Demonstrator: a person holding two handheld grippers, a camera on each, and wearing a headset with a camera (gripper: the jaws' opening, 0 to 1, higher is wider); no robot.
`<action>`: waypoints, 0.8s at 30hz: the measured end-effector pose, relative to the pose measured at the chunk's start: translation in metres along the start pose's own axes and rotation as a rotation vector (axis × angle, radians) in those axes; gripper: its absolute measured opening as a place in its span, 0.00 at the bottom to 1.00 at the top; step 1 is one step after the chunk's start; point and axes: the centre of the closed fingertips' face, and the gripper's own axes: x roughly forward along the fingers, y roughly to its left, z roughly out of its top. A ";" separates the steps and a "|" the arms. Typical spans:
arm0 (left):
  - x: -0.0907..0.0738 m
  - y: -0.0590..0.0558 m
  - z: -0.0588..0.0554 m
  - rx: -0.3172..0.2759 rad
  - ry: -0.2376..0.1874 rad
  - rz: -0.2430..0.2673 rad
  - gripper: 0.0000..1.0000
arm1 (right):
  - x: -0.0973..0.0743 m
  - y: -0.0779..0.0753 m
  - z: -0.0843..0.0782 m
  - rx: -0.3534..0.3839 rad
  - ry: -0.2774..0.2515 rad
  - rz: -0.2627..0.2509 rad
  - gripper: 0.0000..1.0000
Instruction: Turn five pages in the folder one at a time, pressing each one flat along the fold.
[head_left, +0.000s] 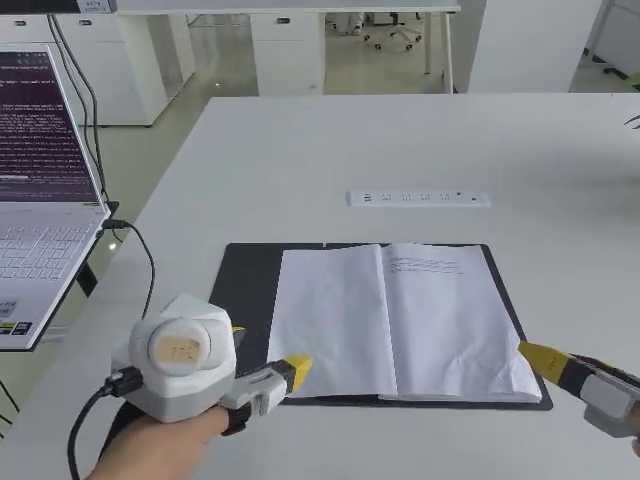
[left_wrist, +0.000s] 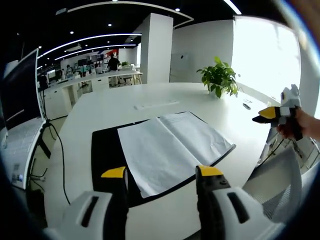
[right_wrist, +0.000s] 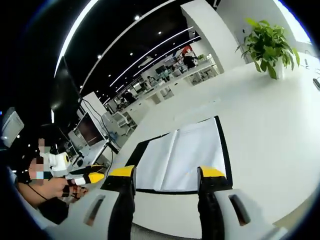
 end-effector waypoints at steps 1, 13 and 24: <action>-0.004 0.000 0.000 0.001 0.008 -0.001 0.57 | -0.001 -0.001 0.001 -0.003 0.000 -0.003 0.49; -0.028 0.006 0.006 -0.032 0.015 0.010 0.71 | -0.008 -0.017 -0.005 -0.137 0.025 -0.056 0.62; -0.025 0.005 0.014 -0.019 0.008 0.010 0.73 | -0.005 -0.028 -0.014 -0.184 0.076 -0.069 0.63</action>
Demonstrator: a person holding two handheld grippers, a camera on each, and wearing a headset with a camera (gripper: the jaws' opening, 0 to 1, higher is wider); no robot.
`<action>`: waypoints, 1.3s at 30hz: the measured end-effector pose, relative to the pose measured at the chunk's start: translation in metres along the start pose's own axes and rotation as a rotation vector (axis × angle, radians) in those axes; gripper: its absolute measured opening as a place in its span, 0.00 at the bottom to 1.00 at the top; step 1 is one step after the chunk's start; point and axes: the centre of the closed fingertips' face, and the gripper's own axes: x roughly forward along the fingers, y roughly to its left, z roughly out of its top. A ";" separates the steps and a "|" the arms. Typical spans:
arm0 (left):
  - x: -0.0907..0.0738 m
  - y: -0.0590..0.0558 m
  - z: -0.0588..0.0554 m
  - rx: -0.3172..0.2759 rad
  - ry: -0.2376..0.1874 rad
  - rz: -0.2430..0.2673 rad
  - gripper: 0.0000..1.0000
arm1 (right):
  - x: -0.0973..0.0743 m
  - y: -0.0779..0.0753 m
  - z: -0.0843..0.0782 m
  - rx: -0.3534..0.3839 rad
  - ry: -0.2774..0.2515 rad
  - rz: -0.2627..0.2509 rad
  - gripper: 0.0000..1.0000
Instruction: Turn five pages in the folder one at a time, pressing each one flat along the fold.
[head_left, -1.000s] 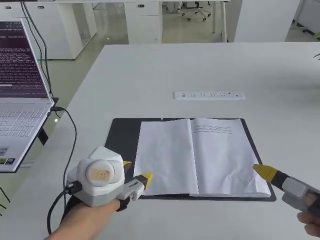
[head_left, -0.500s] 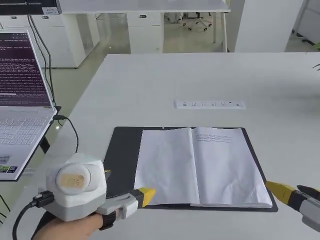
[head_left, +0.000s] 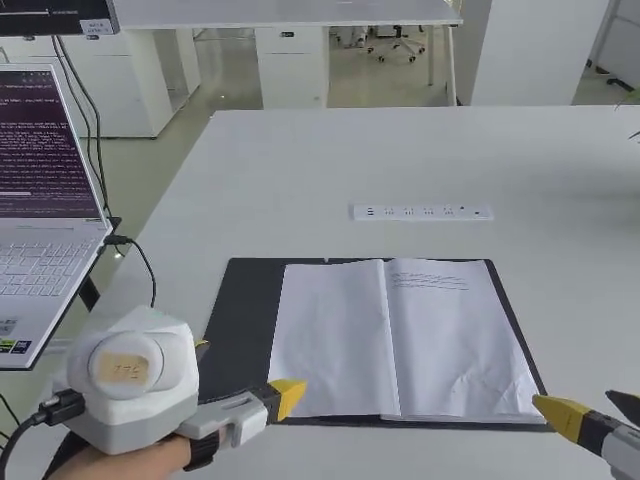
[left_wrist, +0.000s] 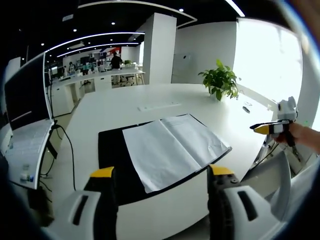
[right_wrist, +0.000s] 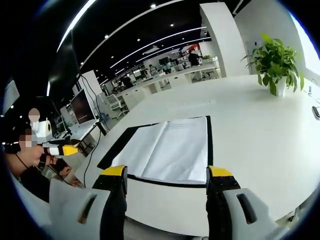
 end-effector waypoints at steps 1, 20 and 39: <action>0.001 0.000 0.001 0.007 0.001 0.002 0.73 | 0.000 -0.001 0.000 0.000 0.002 -0.001 0.63; 0.056 -0.041 -0.014 0.085 0.063 -0.082 0.70 | 0.007 -0.011 -0.009 0.004 0.022 -0.007 0.60; 0.142 -0.134 -0.025 0.207 0.122 -0.260 0.67 | 0.018 -0.031 -0.028 0.044 0.049 -0.004 0.57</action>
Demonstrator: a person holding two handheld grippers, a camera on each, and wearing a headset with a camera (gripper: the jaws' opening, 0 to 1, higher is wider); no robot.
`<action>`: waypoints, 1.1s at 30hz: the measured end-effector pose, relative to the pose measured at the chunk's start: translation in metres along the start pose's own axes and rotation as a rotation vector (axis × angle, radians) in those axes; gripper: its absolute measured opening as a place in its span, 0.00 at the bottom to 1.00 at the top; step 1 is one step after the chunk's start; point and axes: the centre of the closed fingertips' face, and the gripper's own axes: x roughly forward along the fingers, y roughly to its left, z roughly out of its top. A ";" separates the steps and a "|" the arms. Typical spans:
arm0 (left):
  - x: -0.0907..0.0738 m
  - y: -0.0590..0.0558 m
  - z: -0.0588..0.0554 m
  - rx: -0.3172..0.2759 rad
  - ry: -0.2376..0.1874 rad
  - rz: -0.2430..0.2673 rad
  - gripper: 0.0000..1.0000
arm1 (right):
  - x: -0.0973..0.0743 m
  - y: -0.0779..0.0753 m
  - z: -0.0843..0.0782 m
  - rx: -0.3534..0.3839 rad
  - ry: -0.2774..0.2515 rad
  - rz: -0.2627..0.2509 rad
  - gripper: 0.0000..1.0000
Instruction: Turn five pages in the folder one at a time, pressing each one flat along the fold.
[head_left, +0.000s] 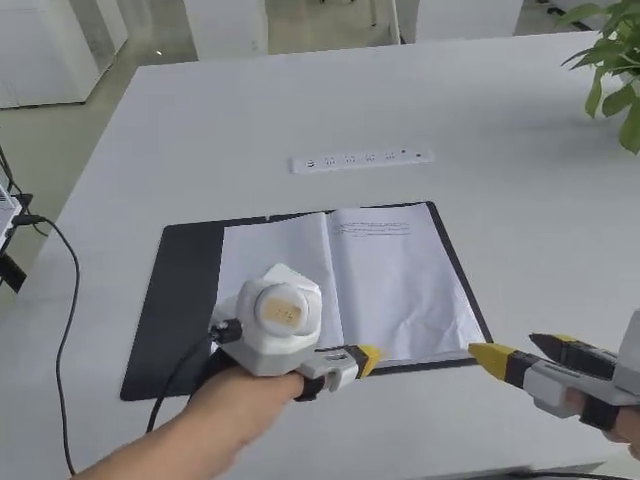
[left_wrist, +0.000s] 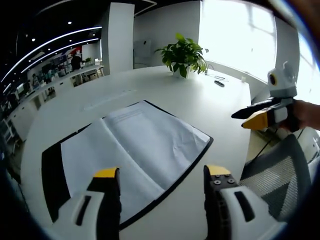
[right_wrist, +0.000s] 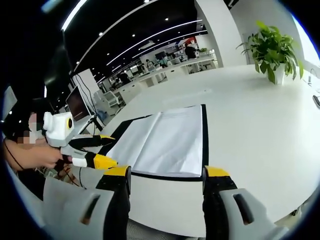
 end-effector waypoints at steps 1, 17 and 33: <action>0.007 -0.004 0.000 0.004 0.003 -0.008 0.67 | 0.001 -0.001 -0.001 0.005 0.002 -0.001 0.56; 0.081 -0.035 0.003 0.024 -0.002 -0.051 0.63 | 0.013 -0.010 -0.006 0.070 -0.011 -0.002 0.52; 0.119 -0.045 0.003 0.015 -0.058 -0.005 0.52 | 0.018 -0.021 -0.007 0.130 -0.031 -0.001 0.49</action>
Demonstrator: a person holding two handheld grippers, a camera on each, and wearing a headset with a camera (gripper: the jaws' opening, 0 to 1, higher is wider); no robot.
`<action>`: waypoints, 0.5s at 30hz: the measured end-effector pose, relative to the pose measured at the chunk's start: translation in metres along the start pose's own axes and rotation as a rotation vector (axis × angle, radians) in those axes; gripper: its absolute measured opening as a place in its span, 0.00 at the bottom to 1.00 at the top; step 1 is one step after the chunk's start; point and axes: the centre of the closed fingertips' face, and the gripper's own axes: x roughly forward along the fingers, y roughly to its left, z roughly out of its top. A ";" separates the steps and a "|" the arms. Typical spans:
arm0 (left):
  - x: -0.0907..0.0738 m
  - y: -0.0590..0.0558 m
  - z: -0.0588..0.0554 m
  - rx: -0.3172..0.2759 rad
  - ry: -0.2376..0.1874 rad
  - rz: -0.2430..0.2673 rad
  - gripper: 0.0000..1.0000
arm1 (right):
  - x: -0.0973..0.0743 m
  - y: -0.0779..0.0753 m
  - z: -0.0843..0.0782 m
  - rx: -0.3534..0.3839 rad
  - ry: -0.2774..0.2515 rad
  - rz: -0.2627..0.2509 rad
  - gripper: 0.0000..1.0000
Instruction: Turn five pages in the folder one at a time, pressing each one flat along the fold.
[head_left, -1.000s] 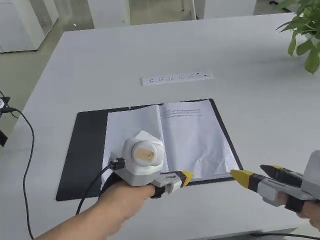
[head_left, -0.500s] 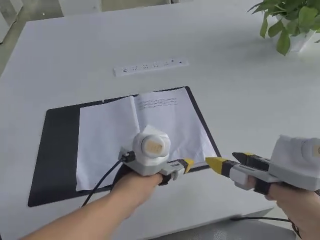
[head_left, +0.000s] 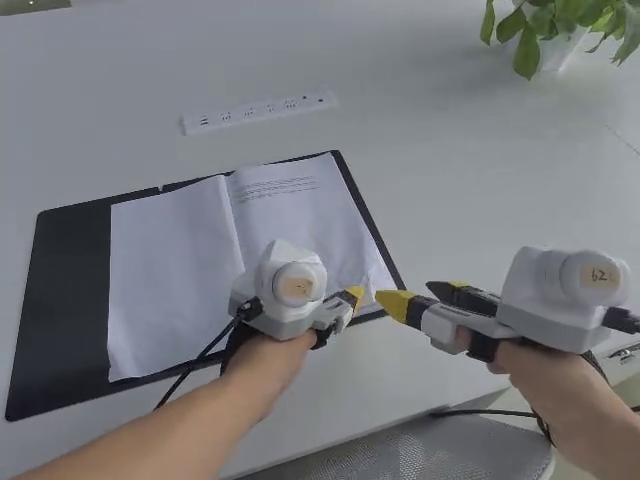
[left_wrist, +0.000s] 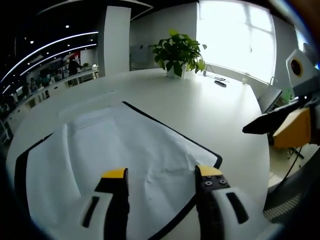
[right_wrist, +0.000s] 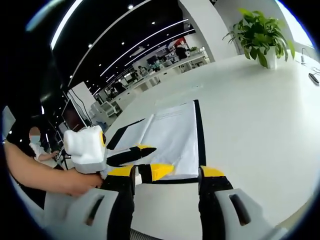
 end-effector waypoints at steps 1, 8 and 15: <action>0.001 -0.001 -0.003 0.009 0.004 0.004 0.51 | 0.001 0.000 0.000 -0.001 -0.002 0.001 0.49; 0.002 0.002 -0.007 0.062 -0.023 0.042 0.48 | 0.003 -0.004 0.000 0.009 -0.001 -0.001 0.49; 0.002 0.003 -0.008 0.056 -0.056 0.039 0.47 | 0.007 -0.004 0.001 0.022 -0.004 0.003 0.49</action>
